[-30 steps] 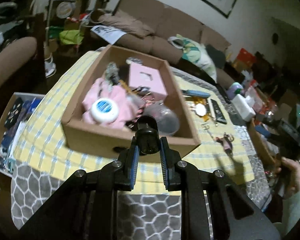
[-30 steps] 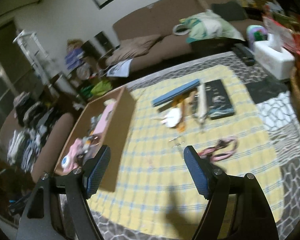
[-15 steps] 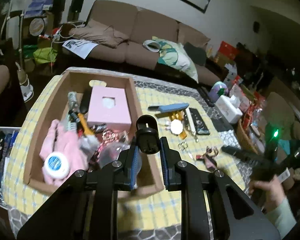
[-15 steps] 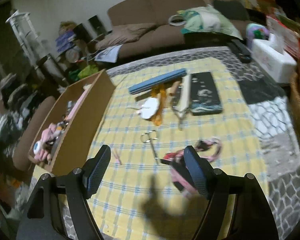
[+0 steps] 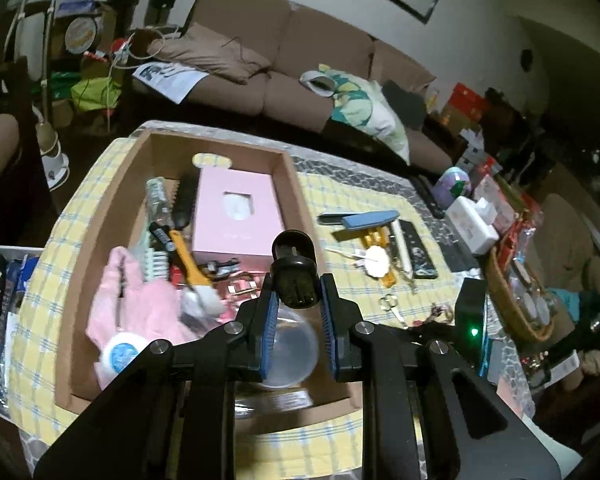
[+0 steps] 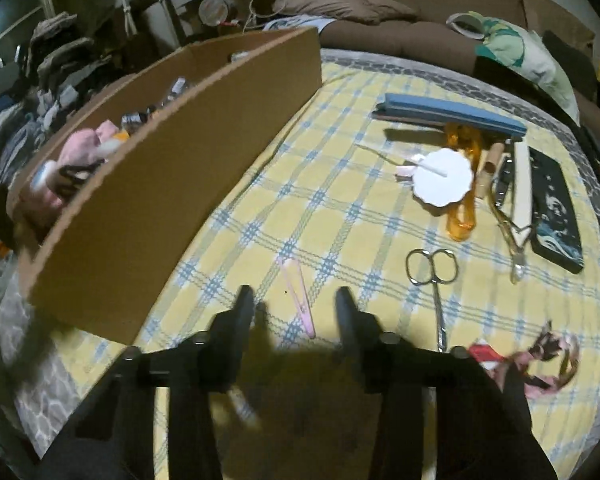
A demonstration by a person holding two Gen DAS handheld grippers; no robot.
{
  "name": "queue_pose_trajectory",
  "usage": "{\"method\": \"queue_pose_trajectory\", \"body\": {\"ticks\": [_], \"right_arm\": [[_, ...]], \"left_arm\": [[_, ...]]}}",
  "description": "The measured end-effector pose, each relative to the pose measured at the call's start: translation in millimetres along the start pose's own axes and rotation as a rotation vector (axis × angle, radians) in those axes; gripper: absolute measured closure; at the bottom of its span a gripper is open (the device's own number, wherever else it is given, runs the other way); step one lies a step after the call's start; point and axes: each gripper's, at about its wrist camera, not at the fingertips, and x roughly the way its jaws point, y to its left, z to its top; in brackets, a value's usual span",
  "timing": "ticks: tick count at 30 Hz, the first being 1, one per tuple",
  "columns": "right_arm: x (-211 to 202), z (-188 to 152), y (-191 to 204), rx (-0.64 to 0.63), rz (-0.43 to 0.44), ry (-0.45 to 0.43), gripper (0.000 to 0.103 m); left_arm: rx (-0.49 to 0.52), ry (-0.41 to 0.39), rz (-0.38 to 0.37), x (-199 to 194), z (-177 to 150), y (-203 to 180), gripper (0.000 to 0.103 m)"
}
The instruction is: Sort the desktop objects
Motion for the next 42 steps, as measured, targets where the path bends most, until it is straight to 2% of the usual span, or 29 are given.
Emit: {"method": "queue_pose_trajectory", "body": {"ticks": [1, 2, 4, 6, 13, 17, 20, 24, 27, 28, 30, 33, 35, 37, 42], "right_arm": [[4.0, -1.2, 1.8, -0.019, -0.008, 0.017, 0.086], [9.2, -4.0, 7.0, -0.055, -0.031, 0.04, 0.091], [8.3, -6.1, 12.5, -0.09, -0.051, 0.03, 0.093], [5.9, -4.0, 9.9, -0.064, -0.049, 0.028, 0.096], [-43.5, 21.6, 10.4, 0.049, 0.014, -0.115, 0.096], [-72.8, 45.7, 30.5, 0.091, 0.109, -0.215, 0.096], [-74.8, 64.8, 55.0, 0.066, 0.168, -0.238, 0.096], [-56.6, 83.6, 77.3, 0.061, 0.225, -0.232, 0.096], [-45.2, 96.9, 81.3, 0.082, 0.242, -0.228, 0.096], [-43.8, 99.3, 77.4, 0.094, 0.237, -0.227, 0.096], [-45.2, 99.7, 66.7, 0.109, 0.173, -0.215, 0.096], [-44.8, 84.1, 39.3, 0.137, 0.097, -0.175, 0.092], [-40.1, 67.7, 18.0, 0.165, 0.042, -0.129, 0.082], [-33.1, 53.3, 3.3, 0.195, 0.027, -0.089, 0.077], [-5.9, 26.2, -0.5, 0.165, -0.023, 0.039, 0.076]], "left_arm": [[-0.002, 0.002, 0.004, -0.6, 0.1, 3.9, 0.084], [-0.005, 0.003, 0.007, -1.0, 0.1, 6.7, 0.084], [-0.009, 0.009, 0.01, -2.9, 0.2, 13.9, 0.084], [-0.014, 0.014, 0.014, -4.9, 0.7, 20.8, 0.084], [-0.052, 0.036, 0.016, -8.2, 5.3, 51.2, 0.084], [-0.082, 0.08, -0.013, 1.9, 0.5, 63.7, 0.084], [-0.088, 0.095, 0.003, 10.7, -0.3, 71.2, 0.084], [-0.094, 0.11, 0.017, 26.2, 6.4, 76.6, 0.084], [-0.142, 0.118, -0.023, 31.0, 7.1, 81.6, 0.084], [-0.142, 0.122, -0.029, 31.2, 6.8, 81.0, 0.084], [-0.12, 0.126, -0.041, 31.5, 5.5, 76.4, 0.084], [-0.112, 0.139, -0.049, 32.3, 3.0, 74.7, 0.084], [-0.124, 0.142, -0.061, 31.1, 2.4, 75.6, 0.084], [-0.125, 0.136, -0.07, 28.1, 4.0, 74.3, 0.084], [-0.129, 0.113, -0.081, 20.3, 6.7, 69.6, 0.084]]}}
